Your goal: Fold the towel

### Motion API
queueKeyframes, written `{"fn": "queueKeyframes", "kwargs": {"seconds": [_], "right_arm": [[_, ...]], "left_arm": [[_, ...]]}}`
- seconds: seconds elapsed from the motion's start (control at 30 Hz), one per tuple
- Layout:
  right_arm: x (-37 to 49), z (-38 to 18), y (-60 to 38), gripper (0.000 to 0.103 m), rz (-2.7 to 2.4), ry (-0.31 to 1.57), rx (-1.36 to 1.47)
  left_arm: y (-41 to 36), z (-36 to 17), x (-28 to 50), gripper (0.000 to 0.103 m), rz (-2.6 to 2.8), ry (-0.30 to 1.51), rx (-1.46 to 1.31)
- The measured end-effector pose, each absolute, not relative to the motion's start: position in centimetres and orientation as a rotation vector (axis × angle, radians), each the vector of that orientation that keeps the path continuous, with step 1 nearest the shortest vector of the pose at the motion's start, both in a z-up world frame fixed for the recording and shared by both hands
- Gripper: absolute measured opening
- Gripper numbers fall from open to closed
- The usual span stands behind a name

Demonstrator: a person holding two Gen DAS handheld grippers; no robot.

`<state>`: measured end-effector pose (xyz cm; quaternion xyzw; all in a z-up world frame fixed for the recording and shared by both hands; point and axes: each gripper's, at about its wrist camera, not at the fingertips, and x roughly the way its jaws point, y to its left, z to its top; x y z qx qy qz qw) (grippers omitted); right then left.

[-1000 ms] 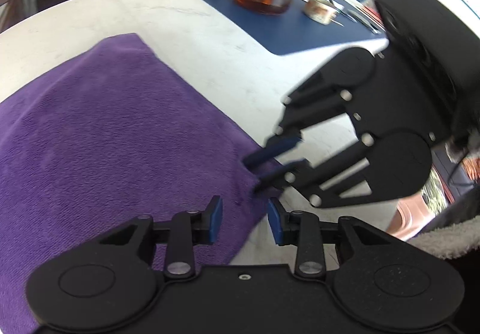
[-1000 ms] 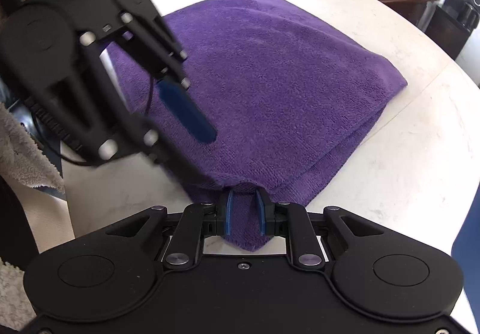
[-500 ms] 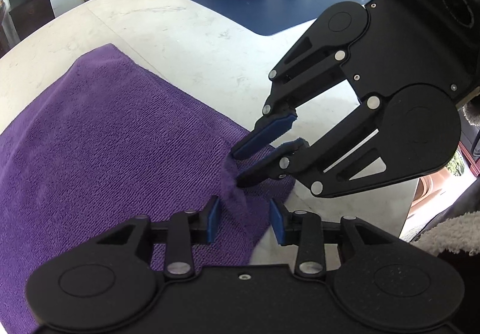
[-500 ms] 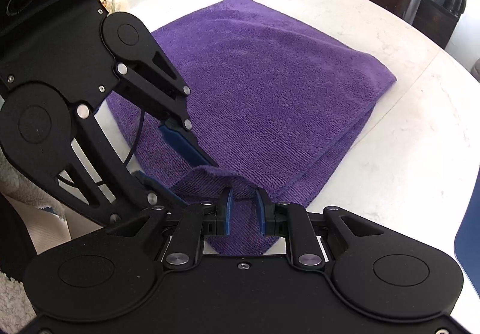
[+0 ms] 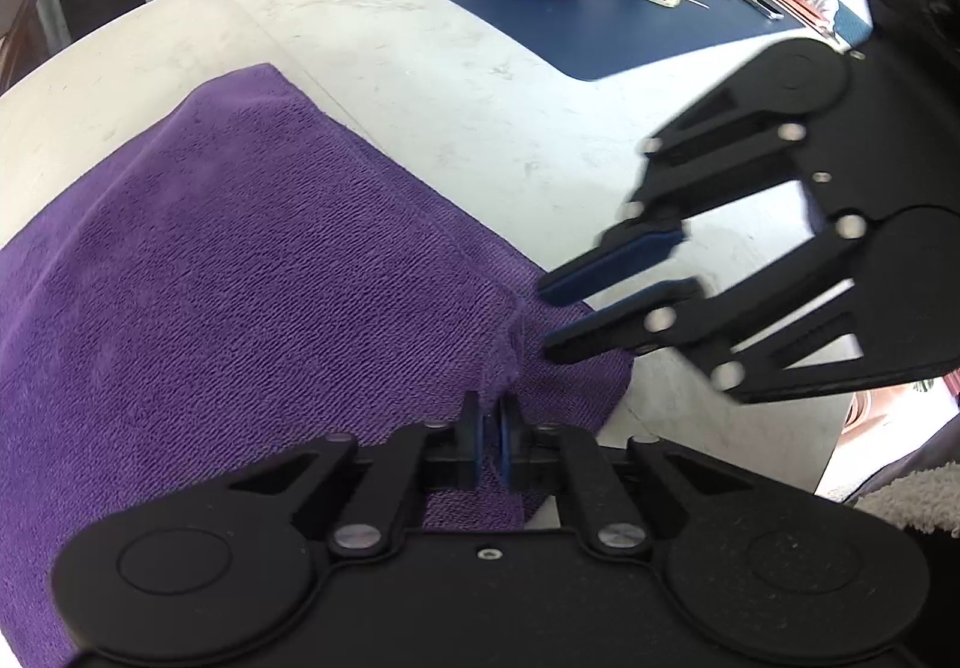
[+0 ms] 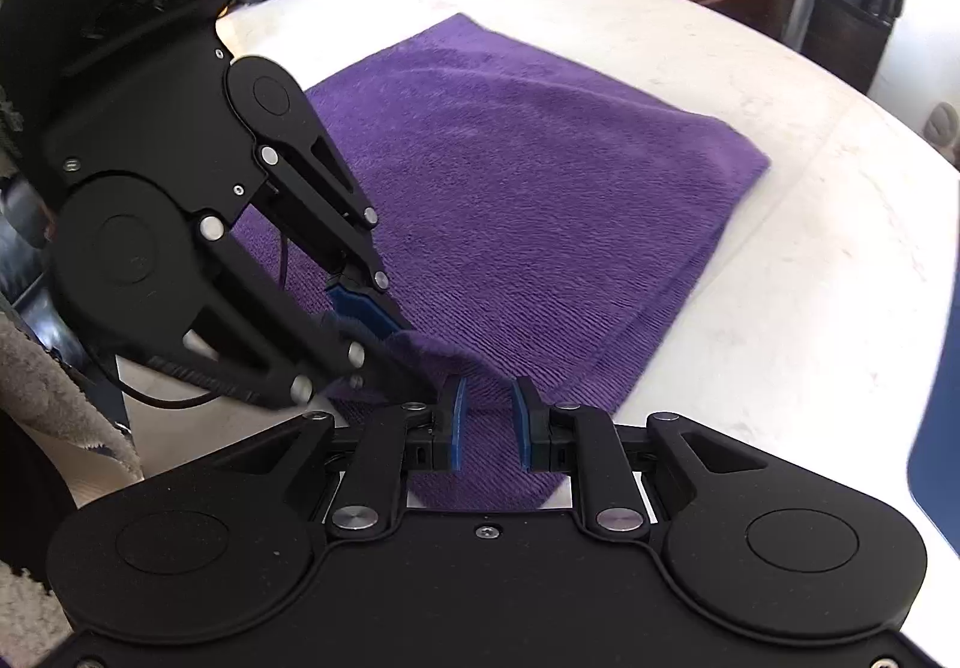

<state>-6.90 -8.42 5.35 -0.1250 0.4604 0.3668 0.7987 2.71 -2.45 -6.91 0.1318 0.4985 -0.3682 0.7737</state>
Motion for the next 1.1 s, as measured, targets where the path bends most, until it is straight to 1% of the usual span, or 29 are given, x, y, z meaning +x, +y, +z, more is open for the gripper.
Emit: {"fn": "queueKeyframes", "kwargs": {"seconds": [0.3,0.43,0.77,0.83,1.1], "right_arm": [[-8.4,5.1,-8.3,0.016,0.799,1.007,-0.302],[-8.1,4.6,-7.2,0.016,0.817,0.998,-0.314],[-6.7,3.9,-6.6,0.015,0.829,1.055,-0.300],[-6.7,3.8,-6.6,0.015,0.831,1.053,-0.310],[-7.2,4.1,-6.9,0.015,0.825,1.049,-0.291]], "left_arm": [[-0.7,-4.2,3.6,0.002,-0.787,1.067,0.125],[0.2,-2.4,3.8,0.002,-0.785,1.038,0.060],[0.7,1.0,4.1,0.002,-0.831,0.971,-0.075],[0.6,0.9,4.3,0.002,-0.848,0.973,-0.098],[-0.4,-3.4,5.3,0.002,-0.880,1.075,-0.181]]}}
